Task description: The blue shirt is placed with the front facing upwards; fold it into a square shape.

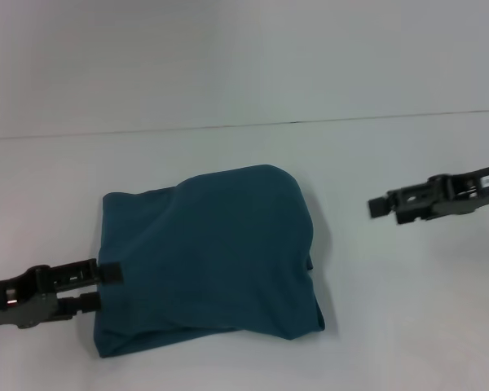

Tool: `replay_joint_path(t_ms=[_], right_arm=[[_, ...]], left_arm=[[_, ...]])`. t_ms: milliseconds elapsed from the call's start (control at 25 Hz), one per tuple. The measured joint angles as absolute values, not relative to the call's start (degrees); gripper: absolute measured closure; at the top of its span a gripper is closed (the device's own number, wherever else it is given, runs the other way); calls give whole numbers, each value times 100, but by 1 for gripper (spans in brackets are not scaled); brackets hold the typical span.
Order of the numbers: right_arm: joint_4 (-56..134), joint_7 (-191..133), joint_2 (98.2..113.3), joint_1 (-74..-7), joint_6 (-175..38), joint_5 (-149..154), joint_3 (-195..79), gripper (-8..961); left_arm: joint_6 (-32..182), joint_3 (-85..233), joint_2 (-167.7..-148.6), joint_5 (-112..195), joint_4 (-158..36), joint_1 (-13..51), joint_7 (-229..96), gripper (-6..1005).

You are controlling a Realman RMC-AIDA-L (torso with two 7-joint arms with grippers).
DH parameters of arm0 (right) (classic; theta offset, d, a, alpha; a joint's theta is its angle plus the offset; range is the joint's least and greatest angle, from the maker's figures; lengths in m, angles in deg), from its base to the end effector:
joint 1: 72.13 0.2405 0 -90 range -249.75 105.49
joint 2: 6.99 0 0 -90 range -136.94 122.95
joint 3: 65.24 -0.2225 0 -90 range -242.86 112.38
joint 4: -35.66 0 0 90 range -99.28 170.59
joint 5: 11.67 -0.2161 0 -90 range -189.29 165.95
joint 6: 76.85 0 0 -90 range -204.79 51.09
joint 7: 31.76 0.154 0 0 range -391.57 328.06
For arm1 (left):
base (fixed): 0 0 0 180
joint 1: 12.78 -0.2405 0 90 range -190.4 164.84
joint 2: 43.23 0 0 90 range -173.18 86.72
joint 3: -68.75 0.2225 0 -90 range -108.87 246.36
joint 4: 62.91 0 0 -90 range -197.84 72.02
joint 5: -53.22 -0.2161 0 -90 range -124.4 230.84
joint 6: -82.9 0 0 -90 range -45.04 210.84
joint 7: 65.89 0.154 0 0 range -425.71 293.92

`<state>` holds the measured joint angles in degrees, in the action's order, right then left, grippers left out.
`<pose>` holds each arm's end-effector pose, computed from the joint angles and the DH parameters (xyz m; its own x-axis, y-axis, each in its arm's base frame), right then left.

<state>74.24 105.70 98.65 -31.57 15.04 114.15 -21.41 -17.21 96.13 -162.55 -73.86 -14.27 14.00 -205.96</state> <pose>0.2298 0.3710 0.0802 0.3415 -0.9013 -0.2666 -0.9343 -0.3564 0.0083 -0.2659 0.2965 0.0514 0.0066 0.9270 0.3750 0.9506 -0.1222 0.2855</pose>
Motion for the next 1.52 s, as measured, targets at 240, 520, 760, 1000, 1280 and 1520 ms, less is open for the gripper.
replay_joint_path(t_ms=[240, 520, 760, 1000, 1280, 1520], right_arm=[[7424, 10531, 10014, -2759, 1406, 11787, -1801, 26], [7437, 10569, 10116, -2463, 1224, 11824, -1793, 26], [7391, 10643, 10268, -2456, 763, 11617, -1899, 26], [7030, 10528, 10789, -2387, -418, 11167, -1868, 26], [6077, 10543, 11031, -1763, -1568, 11321, -1562, 26], [5947, 10576, 11166, -1663, -2167, 11246, -1518, 26]], left_arm=[[-1840, 9585, -16183, -7400, -1423, 1472, -20414, 64], [-1850, 9384, -16154, -7379, -1422, 1489, -20448, 64], [-1838, 9286, -16144, -7338, -1422, 1504, -20440, 65], [-1753, 9102, -16122, -7108, -1424, 1522, -20408, 65], [-1719, 8993, -16102, -7004, -1449, 1542, -20405, 64], [-1646, 8993, -16113, -7000, -1463, 1549, -20402, 64]])
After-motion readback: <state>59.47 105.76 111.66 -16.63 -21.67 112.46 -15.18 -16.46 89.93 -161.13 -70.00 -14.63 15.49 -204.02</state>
